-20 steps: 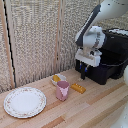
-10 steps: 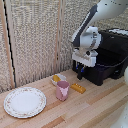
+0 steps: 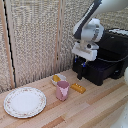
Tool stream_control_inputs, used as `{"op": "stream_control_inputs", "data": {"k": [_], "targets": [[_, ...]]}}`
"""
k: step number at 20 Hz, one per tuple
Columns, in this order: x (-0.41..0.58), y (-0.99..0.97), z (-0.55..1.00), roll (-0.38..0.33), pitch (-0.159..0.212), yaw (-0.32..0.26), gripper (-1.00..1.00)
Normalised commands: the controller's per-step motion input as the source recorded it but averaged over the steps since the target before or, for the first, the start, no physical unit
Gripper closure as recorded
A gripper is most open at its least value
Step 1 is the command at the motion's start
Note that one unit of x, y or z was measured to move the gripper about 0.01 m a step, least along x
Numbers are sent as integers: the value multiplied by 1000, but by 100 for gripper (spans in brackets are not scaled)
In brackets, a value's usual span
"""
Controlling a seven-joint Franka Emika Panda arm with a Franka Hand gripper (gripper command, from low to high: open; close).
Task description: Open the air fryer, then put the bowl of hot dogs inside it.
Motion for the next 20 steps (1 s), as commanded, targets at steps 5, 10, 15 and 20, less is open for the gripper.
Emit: {"op": "stream_control_inputs", "data": {"k": [5,10,15,20], "targets": [[0,470,295,47,12,63,-100],[-1,594,111,9,35,124,-100],[0,348,14,0,34,223,-100],[0,70,-105,0,3,319,-100]]}}
